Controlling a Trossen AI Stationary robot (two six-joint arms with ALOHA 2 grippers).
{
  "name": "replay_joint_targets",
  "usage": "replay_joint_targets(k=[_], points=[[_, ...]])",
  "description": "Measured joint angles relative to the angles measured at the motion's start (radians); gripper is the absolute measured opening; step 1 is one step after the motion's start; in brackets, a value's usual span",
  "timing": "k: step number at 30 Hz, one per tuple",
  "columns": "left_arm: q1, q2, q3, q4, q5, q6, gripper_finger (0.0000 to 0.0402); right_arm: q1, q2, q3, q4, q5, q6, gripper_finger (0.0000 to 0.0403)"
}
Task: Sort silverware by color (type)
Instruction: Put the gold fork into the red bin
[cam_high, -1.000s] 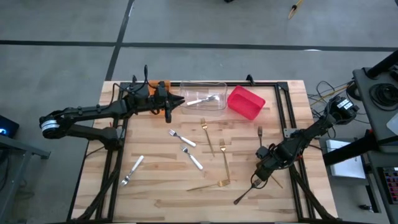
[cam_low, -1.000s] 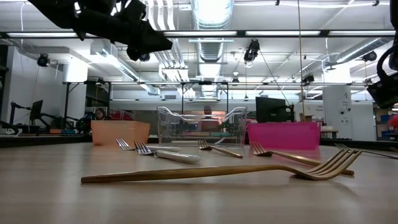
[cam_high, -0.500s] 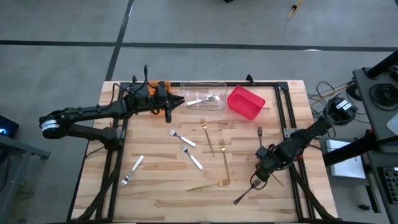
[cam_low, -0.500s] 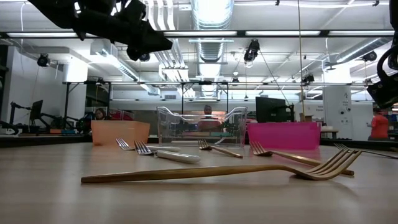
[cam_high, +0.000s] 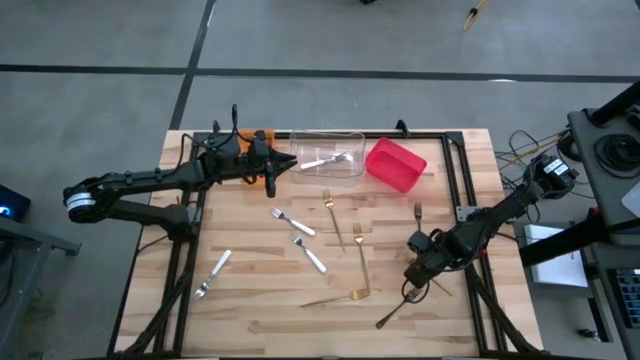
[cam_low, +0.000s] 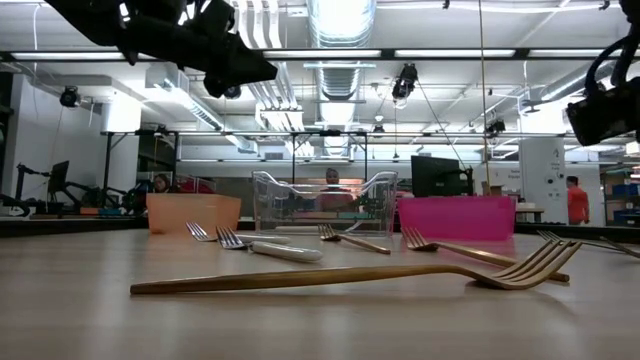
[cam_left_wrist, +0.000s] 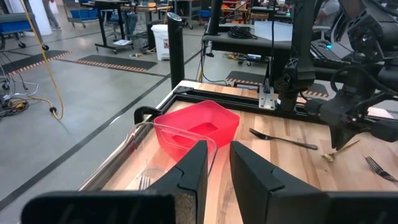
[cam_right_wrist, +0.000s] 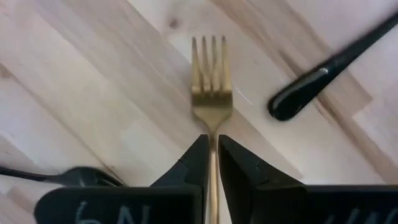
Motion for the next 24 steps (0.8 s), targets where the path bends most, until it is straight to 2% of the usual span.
replay_joint_targets(k=[9, 18, 21, 24], points=[[0.000, 0.000, 0.000, 0.000, 0.000, 0.000, 0.0052, -0.018, 0.000, 0.057, 0.001, 0.110, -0.071, 0.0027], [0.000, 0.000, 0.000, 0.000, 0.000, 0.000, 0.0052, -0.133, 0.000, 0.124, 0.001, 0.153, -0.236, 0.0027], [0.000, 0.000, 0.000, 0.000, 0.000, 0.001, 0.0052, -0.174, 0.000, 0.140, 0.000, 0.114, -0.274, 0.0027], [0.000, 0.000, 0.000, 0.000, 0.000, 0.008, 0.0052, -0.213, 0.000, 0.144, -0.001, -0.031, -0.261, 0.0027]])
